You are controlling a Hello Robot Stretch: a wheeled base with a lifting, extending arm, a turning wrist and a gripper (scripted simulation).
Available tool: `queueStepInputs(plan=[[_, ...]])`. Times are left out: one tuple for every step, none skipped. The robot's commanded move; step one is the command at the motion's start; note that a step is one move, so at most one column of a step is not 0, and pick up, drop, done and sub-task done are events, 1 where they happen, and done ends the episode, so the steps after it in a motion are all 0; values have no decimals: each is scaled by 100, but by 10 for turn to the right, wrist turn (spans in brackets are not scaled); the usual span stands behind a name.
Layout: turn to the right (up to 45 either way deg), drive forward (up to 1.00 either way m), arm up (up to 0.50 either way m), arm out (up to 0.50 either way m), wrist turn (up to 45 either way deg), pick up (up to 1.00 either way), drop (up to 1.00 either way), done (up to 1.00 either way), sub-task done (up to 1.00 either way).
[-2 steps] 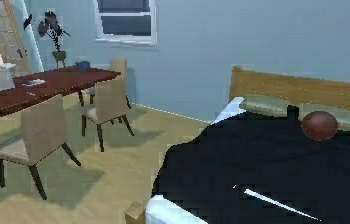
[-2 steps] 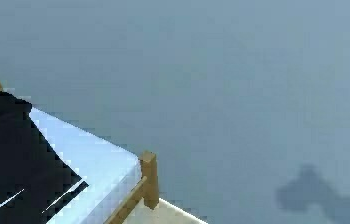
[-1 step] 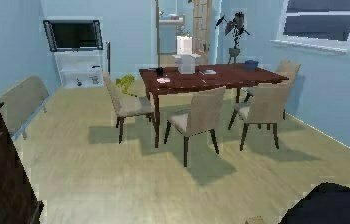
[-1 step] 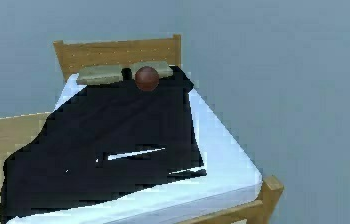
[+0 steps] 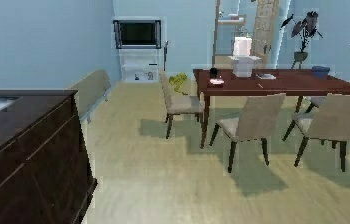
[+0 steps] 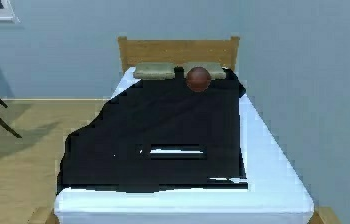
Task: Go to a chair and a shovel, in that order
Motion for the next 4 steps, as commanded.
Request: queueStepInputs(plan=[[0,100,0,0,0,0,0,0,0],[0,20,0,0,0,0,0,0,0],[450,0,0,0,0,0,0,0,0],[0,0,0,0,0,0,0,0,100]])
